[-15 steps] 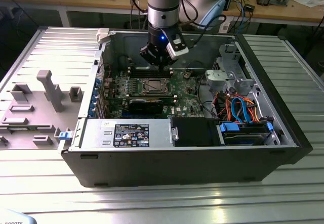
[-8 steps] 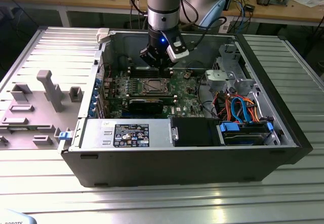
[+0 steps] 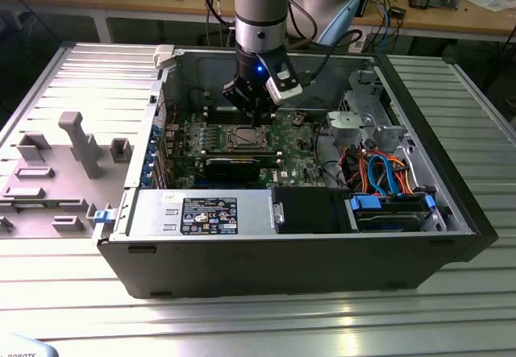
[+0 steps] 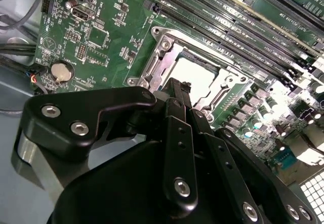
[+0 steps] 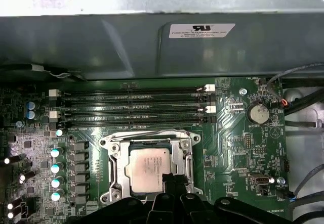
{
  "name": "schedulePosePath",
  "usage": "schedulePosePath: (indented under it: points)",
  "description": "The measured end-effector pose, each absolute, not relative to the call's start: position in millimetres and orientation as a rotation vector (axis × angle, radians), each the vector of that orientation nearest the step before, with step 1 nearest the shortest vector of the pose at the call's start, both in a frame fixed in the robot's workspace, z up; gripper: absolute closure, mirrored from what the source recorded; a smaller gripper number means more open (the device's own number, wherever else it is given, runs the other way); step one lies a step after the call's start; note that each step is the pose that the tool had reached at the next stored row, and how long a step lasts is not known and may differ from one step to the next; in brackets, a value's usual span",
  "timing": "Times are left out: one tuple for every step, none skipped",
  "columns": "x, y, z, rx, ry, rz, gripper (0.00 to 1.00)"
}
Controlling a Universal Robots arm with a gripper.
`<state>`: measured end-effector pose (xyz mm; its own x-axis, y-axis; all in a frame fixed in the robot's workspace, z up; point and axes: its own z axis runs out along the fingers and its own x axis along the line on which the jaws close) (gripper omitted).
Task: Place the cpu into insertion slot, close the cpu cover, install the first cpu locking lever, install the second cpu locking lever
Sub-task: 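Install the second cpu locking lever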
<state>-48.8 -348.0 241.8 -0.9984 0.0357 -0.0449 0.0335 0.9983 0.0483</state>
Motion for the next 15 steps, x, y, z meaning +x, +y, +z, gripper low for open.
schedulePosePath:
  points:
    - [-48.8, -348.2, 241.8, 0.053, 3.095, 0.073, 0.89]
    - [-48.8, -348.4, 241.8, 0.053, 3.095, 0.073, 0.89]
    - [-48.8, -348.4, 241.8, 0.053, 3.095, 0.074, 0.89]
    - [-48.8, -348.4, 241.8, 0.053, 3.095, 0.074, 0.89]
    - [-48.8, -348.5, 241.8, 0.053, 3.095, 0.074, 0.89]
    - [-48.8, -348.5, 241.8, 0.053, 3.095, 0.074, 0.89]
    - [-48.8, -348.5, 241.8, 0.053, 3.095, 0.074, 0.89]
    - [-48.8, -348.5, 241.8, 0.053, 3.095, 0.073, 0.89]
    - [-48.8, -348.6, 241.8, 0.053, 3.095, 0.074, 0.89]
    - [-48.8, -348.7, 241.8, 0.053, 3.095, 0.074, 0.89]
    - [-48.8, -348.8, 241.8, 0.053, 3.095, 0.074, 0.89]
    - [-48.8, -349.1, 241.8, 0.053, 3.095, 0.074, 0.89]
    - [-48.8, -350.0, 241.8, 0.053, 3.095, 0.073, 0.89]
    - [-48.8, -352.2, 241.8, 0.053, 3.095, 0.073, 0.89]
    - [-48.8, -353.6, 241.8, 0.053, 3.095, 0.073, 0.89]
